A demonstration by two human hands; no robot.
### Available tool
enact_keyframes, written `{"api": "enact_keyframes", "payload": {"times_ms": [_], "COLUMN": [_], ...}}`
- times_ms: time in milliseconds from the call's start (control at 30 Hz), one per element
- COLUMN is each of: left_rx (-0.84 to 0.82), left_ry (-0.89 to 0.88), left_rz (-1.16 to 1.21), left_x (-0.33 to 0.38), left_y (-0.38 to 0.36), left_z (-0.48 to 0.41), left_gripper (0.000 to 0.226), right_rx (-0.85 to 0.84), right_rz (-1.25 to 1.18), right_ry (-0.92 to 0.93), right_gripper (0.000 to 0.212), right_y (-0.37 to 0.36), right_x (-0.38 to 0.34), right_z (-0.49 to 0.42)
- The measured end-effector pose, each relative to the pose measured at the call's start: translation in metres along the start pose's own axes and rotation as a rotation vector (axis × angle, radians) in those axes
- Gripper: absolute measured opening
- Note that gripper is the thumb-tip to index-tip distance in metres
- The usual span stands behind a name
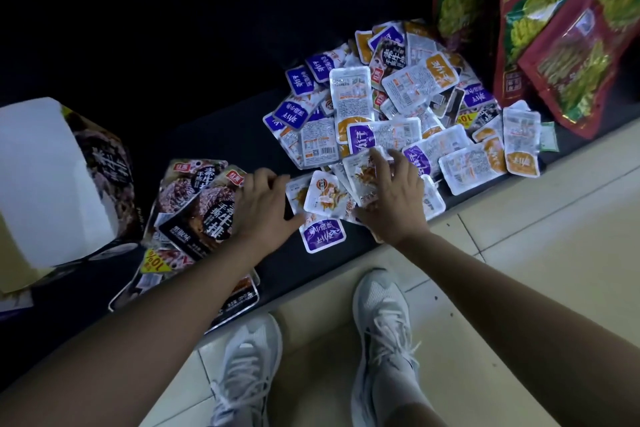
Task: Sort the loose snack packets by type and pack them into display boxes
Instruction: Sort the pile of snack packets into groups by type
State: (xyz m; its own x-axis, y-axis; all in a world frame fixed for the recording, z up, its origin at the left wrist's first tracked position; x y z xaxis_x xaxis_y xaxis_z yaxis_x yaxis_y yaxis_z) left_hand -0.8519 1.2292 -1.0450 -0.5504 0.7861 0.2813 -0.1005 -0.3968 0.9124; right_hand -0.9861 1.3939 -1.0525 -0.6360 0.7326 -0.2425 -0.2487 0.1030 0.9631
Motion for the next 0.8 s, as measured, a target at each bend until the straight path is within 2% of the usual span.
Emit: {"api": "enact_keyframes", "payload": {"times_ms": [133, 233, 300, 367, 467, 567, 633, 733, 800], "left_rx": [0.094, 0.208, 0.278, 0.282, 0.231, 0.205, 0.135, 0.046, 0.045], "left_ry": [0.025, 0.082, 0.108, 0.122, 0.203, 0.371, 0.538, 0.685, 0.725], "left_rz": [-0.020, 0.023, 0.070, 0.062, 0.125, 0.131, 0.157, 0.390, 0.564], "left_x": [-0.025, -0.048, -0.064, -0.081, -0.112, -0.139, -0.154, -0.169, -0.176], "left_y": [0.011, 0.022, 0.031, 0.038, 0.040, 0.039, 0.033, 0.024, 0.023], "left_z": [0.016, 0.038, 0.057, 0.080, 0.117, 0.150, 0.163, 0.173, 0.170], "left_gripper": [0.069, 0.045, 0.035, 0.033, 0.040, 0.037, 0.043, 0.060, 0.062], "right_rx": [0.006, -0.092, -0.164, -0.231, -0.339, -0.463, -0.542, -0.586, -0.570], "right_rz": [-0.065, -0.245, -0.393, -0.490, -0.448, -0.489, -0.564, -0.550, -0.627], "right_ry": [0.164, 0.280, 0.291, 0.181, -0.035, -0.175, -0.262, -0.347, -0.520], "right_gripper": [0.090, 0.079, 0.074, 0.075, 0.080, 0.079, 0.076, 0.070, 0.076], "right_y": [-0.001, -0.009, -0.016, -0.025, -0.039, -0.044, -0.048, -0.052, -0.051], "right_x": [-0.038, -0.087, -0.121, -0.150, -0.183, -0.206, -0.213, -0.210, -0.201], "right_z": [0.008, 0.012, 0.017, 0.023, 0.030, 0.036, 0.041, 0.044, 0.038]}}
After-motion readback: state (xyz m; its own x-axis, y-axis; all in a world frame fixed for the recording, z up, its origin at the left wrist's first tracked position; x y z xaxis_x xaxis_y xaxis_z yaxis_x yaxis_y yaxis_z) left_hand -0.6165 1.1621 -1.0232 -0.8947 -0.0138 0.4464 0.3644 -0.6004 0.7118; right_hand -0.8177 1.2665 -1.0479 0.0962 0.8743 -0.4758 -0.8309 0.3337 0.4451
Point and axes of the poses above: each hand's wrist, its own z-axis away from the middle knuckle, its own y-axis out of the back of the hand, x = y × z, the point moved 5 cm from there along -z, towards the middle knuckle, and after that the axes turned 4 degrees about z, right-handed, at the moved point
